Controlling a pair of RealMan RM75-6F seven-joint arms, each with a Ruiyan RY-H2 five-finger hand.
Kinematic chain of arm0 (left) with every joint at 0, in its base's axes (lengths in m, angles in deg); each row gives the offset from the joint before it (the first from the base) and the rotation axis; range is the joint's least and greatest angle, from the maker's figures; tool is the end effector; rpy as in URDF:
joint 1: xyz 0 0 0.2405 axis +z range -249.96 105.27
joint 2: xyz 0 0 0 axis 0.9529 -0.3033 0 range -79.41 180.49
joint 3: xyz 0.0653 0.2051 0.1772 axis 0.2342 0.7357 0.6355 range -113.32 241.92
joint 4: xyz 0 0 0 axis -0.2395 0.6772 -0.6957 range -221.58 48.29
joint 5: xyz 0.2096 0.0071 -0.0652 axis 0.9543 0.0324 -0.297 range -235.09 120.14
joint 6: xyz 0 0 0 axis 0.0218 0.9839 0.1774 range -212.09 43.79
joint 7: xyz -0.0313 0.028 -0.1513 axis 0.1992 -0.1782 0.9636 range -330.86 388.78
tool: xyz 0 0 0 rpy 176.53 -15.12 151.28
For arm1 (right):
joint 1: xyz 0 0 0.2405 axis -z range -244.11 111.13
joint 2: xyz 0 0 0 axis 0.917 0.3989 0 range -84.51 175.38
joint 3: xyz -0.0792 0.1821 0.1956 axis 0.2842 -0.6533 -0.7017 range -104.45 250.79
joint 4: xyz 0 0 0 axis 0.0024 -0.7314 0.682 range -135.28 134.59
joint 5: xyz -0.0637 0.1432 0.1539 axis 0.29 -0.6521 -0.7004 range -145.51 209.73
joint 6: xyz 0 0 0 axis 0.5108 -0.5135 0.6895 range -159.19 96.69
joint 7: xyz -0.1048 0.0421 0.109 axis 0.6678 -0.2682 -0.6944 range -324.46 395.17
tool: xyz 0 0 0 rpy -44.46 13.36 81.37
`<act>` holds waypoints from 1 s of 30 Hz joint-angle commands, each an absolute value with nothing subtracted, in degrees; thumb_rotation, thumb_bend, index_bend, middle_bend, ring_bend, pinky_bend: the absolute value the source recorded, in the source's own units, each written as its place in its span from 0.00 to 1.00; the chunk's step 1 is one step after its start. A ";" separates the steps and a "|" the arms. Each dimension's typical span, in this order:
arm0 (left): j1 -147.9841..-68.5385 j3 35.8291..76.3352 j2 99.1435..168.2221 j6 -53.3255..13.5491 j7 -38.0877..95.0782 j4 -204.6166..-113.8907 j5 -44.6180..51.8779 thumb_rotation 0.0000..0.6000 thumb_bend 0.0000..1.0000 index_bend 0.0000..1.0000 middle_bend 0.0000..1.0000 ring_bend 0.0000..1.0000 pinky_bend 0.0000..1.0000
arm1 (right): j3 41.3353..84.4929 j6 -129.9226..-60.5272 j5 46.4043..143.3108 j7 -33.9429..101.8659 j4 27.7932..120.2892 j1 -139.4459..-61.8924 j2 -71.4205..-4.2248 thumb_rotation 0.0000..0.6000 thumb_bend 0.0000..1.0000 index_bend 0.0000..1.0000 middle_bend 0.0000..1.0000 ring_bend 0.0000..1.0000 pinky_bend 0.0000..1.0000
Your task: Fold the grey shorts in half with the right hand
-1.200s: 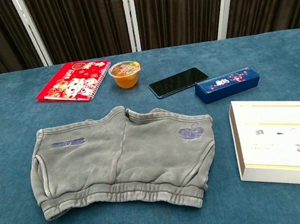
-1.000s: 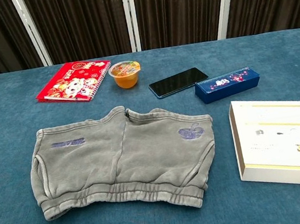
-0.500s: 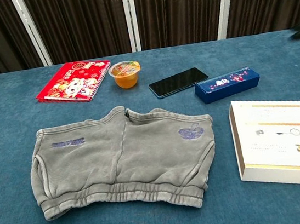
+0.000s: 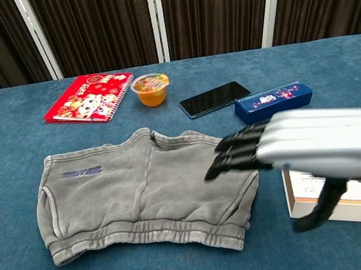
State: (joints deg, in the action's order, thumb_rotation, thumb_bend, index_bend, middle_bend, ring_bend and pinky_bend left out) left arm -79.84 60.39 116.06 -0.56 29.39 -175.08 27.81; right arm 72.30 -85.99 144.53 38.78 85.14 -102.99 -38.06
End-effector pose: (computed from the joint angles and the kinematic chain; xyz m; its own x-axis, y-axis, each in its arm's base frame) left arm -0.3393 0.2174 0.1587 0.4255 -0.0131 0.9049 0.9042 -0.0340 -0.4257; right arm -0.1582 -0.2704 -0.0400 0.6390 -0.1466 0.7551 -0.4655 -0.8552 0.2278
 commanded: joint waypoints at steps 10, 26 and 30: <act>-80.02 60.58 116.12 -0.49 30.94 -174.27 28.24 1.00 0.00 0.00 0.00 0.00 0.00 | 73.04 -85.93 146.13 44.00 75.19 -108.71 -47.50 1.00 0.00 0.25 0.25 0.16 0.23; -80.16 60.66 115.98 -0.78 31.16 -174.44 27.89 1.00 0.00 0.00 0.00 0.00 0.00 | 74.57 -90.52 145.53 46.04 67.17 -110.51 -50.94 1.00 0.02 0.26 0.23 0.16 0.23; -80.27 60.79 115.80 -1.07 31.59 -174.47 27.98 1.00 0.00 0.00 0.00 0.00 0.00 | 74.35 -91.17 144.38 45.85 64.91 -110.67 -52.87 1.00 0.14 0.25 0.22 0.16 0.24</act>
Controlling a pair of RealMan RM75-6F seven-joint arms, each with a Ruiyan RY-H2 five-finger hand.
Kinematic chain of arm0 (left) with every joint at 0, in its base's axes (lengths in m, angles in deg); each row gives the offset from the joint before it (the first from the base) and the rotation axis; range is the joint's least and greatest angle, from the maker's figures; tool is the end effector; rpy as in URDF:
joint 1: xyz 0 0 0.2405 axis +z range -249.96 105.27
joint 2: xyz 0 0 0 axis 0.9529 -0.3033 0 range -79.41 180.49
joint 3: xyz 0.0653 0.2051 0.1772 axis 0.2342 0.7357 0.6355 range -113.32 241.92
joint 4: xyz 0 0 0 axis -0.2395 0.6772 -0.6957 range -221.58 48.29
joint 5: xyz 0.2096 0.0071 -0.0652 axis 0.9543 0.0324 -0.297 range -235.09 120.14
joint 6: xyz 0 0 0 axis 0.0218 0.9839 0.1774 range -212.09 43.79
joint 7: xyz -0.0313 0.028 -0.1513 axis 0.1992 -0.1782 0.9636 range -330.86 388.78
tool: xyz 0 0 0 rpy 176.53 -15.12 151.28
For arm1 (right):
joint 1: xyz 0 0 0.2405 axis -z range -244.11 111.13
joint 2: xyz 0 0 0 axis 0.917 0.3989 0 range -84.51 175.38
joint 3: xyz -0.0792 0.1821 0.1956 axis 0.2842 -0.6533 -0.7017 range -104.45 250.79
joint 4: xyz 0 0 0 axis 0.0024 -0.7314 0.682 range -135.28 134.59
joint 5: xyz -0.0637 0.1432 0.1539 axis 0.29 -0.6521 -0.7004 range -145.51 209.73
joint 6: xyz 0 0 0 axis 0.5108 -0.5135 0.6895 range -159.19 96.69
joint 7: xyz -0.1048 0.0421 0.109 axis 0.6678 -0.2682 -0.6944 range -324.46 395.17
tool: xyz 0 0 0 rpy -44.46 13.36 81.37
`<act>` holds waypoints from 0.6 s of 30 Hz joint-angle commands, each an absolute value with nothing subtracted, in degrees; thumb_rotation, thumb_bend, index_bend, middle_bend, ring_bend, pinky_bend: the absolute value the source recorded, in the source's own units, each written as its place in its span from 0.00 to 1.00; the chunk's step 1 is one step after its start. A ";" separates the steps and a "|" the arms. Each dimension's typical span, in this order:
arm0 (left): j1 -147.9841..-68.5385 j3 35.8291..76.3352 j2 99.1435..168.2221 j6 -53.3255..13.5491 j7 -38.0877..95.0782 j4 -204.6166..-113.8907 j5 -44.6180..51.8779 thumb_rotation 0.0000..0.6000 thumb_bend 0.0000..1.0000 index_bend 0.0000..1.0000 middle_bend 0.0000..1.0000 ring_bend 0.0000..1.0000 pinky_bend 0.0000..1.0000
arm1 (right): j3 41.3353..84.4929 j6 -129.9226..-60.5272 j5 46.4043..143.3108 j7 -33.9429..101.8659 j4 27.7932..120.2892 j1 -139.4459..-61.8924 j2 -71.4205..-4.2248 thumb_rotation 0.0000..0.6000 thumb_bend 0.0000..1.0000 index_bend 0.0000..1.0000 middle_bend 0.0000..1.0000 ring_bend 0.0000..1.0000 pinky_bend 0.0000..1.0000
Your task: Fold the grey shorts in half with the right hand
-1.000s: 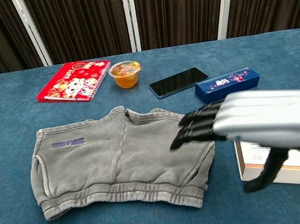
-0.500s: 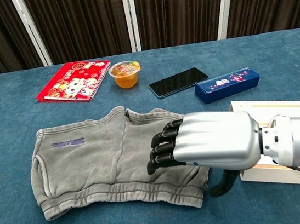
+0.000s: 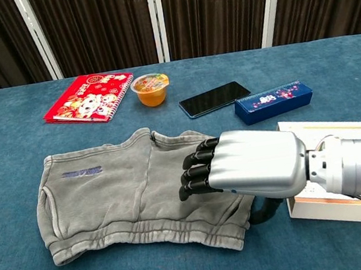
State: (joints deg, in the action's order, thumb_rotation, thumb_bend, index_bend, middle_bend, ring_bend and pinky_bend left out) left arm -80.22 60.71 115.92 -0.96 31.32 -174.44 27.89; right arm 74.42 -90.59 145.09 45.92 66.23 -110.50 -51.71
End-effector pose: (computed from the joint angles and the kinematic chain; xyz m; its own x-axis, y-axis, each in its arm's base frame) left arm -0.3412 0.2187 0.1590 0.4081 -0.0037 0.9129 0.9122 -0.0401 -0.4079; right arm -0.1408 -0.2999 -0.0992 0.7033 0.1181 0.7010 -0.2332 -0.8932 0.3845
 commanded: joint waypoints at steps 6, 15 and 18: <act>-80.39 60.90 115.42 -1.44 32.26 -174.37 27.92 1.00 0.00 0.00 0.00 0.00 0.00 | 74.34 -91.31 141.86 43.85 62.82 -111.03 -54.57 1.00 0.39 0.29 0.30 0.23 0.27; -80.47 61.07 115.21 -1.63 32.30 -174.57 27.94 1.00 0.00 0.00 0.00 0.00 0.00 | 75.75 -98.34 144.15 39.76 61.30 -111.90 -54.35 1.00 0.46 0.55 0.65 0.57 0.41; -80.39 61.04 115.07 -1.48 32.56 -174.67 27.87 1.00 0.00 0.00 0.00 0.00 0.00 | 76.54 -100.60 145.46 39.19 61.37 -112.25 -53.02 1.00 0.47 0.59 0.67 0.59 0.42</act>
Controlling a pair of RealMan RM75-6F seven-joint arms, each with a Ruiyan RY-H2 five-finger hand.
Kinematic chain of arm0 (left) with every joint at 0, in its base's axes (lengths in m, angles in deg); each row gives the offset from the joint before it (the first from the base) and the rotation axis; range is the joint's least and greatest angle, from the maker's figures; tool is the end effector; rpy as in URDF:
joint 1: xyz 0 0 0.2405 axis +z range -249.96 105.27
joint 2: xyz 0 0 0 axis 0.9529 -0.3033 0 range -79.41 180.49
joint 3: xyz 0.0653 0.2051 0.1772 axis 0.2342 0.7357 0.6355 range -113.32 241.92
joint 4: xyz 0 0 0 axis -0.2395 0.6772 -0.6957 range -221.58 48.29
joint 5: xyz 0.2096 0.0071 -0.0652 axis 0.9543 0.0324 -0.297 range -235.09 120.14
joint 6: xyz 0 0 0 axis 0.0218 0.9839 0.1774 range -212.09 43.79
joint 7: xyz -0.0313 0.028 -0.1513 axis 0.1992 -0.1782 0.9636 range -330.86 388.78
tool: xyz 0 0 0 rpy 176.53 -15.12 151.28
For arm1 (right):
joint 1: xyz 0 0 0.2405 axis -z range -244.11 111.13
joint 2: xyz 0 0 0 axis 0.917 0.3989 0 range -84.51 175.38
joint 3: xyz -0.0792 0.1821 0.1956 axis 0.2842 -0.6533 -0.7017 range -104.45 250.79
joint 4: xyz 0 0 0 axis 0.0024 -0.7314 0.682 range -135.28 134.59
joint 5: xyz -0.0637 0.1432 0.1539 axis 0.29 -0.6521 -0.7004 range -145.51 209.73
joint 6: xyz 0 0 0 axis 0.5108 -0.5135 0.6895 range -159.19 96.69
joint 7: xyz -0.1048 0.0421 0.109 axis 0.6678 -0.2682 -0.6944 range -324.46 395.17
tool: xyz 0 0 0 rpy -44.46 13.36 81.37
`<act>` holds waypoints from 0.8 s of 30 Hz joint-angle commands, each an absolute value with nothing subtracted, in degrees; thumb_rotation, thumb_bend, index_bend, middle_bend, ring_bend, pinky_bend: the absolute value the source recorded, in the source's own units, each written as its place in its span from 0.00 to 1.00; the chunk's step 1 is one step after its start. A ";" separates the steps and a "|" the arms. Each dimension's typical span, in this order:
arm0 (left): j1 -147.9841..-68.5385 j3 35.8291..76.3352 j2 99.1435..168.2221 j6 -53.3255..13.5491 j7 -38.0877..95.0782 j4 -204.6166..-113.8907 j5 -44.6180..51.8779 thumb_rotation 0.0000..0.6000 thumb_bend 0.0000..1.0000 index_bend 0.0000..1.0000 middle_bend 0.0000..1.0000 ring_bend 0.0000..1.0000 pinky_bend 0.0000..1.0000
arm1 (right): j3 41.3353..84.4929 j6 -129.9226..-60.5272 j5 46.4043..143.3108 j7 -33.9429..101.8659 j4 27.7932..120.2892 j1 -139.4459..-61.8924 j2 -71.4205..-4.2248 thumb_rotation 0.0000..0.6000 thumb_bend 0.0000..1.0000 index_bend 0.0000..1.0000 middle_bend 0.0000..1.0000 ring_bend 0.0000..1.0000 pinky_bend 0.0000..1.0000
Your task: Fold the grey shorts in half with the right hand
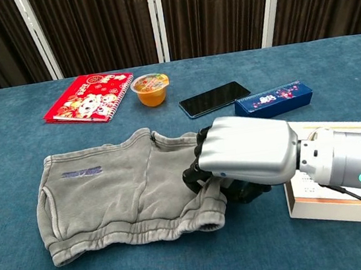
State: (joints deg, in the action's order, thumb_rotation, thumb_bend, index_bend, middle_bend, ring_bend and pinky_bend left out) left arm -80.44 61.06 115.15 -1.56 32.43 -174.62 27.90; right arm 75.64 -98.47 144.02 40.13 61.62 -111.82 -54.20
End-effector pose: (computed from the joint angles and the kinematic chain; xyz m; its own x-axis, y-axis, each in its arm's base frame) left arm -0.3421 0.2188 0.1612 0.4008 0.0107 0.9161 0.9155 -0.0426 -0.4001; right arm -0.1317 -0.3073 -0.0947 0.6071 0.1061 0.7875 -0.2891 -0.8937 0.3432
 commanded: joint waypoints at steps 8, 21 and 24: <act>-80.14 61.00 114.51 -0.94 33.52 -174.89 27.97 1.00 0.00 0.00 0.00 0.00 0.00 | 80.80 -103.41 149.01 41.99 64.72 -111.77 -43.80 1.00 0.52 0.59 0.68 0.59 0.42; -80.26 61.23 114.57 -0.91 32.93 -175.44 28.49 1.00 0.00 0.00 0.00 0.00 0.00 | 82.17 -104.70 152.06 47.17 70.81 -112.04 -37.37 1.00 0.51 0.60 0.68 0.60 0.43; -80.35 61.20 114.70 -1.08 32.71 -175.45 28.39 1.00 0.00 0.00 0.00 0.00 0.00 | 80.84 -102.31 152.22 47.96 71.70 -113.98 -38.77 1.00 0.51 0.60 0.68 0.60 0.43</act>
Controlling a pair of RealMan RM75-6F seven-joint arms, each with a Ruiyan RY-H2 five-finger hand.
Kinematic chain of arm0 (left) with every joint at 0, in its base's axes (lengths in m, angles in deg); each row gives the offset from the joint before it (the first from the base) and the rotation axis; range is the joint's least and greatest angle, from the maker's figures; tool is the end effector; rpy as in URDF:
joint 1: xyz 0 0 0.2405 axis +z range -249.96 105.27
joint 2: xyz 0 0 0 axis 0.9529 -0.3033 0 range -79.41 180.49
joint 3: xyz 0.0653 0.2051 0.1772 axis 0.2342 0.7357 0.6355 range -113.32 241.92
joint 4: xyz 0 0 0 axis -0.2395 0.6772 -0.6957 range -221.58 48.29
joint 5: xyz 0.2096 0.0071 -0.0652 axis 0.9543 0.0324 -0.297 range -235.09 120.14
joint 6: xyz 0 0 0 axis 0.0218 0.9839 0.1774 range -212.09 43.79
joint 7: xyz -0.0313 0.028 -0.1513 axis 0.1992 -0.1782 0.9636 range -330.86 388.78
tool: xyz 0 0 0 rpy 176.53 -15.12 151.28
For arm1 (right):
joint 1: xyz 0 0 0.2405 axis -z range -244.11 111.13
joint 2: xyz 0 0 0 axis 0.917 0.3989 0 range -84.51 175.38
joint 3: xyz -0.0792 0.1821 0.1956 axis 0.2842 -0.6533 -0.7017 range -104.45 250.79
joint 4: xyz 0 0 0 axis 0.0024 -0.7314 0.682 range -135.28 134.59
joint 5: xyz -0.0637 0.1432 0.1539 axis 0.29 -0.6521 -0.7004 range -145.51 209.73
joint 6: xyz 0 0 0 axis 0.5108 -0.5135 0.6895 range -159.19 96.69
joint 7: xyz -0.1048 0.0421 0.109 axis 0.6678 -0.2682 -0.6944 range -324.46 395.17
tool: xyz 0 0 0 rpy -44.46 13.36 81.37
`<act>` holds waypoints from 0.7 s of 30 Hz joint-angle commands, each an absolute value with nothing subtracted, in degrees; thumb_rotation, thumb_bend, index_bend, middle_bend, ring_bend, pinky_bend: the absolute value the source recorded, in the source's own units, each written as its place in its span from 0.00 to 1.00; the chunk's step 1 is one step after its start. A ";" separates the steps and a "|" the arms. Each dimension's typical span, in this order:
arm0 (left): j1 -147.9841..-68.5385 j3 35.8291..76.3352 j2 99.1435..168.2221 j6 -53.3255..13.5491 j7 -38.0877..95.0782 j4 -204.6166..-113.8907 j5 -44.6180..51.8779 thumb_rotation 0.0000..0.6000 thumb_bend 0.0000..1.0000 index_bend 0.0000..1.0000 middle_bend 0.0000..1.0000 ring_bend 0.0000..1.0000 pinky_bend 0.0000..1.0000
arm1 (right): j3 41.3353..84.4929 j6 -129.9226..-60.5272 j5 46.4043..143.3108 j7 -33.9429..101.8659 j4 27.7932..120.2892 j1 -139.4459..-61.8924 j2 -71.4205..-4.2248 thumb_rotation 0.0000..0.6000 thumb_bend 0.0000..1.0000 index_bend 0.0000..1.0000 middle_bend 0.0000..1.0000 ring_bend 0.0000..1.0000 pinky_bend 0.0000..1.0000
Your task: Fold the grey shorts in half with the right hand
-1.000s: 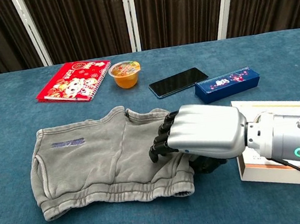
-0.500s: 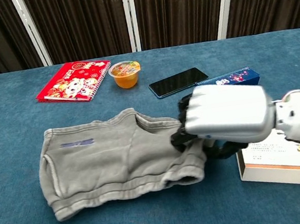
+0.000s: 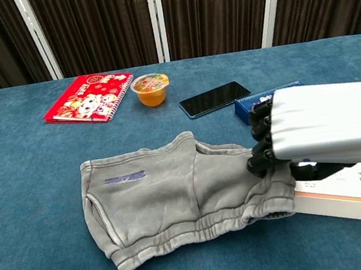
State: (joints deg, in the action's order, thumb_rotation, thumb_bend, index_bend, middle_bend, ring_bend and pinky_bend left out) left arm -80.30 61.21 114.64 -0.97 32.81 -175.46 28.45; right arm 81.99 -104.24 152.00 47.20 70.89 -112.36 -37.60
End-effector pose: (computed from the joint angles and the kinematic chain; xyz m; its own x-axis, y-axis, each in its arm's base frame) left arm -0.3385 0.2170 0.1630 0.3905 0.0056 0.9206 0.9195 -0.0515 -0.3898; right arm -0.1654 -0.2946 -0.0140 0.6710 0.3120 0.6726 -0.0294 -0.8952 0.4447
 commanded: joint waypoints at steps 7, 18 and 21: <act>-80.57 60.74 114.72 -1.87 33.09 -174.95 27.08 1.00 0.00 0.00 0.00 0.00 0.00 | 77.32 -96.69 154.85 50.12 71.95 -120.96 -42.72 1.00 0.51 0.60 0.68 0.60 0.43; -81.13 59.38 114.65 -4.71 34.99 -173.23 22.84 1.00 0.00 0.00 0.00 0.00 0.00 | 72.41 -93.59 157.09 44.60 60.87 -133.25 -51.49 1.00 0.51 0.60 0.67 0.59 0.44; -81.20 59.16 114.67 -5.03 35.24 -172.91 22.30 1.00 0.00 0.00 0.00 0.00 0.00 | 72.46 -94.11 156.88 42.72 57.51 -134.63 -53.35 1.00 0.51 0.60 0.67 0.59 0.44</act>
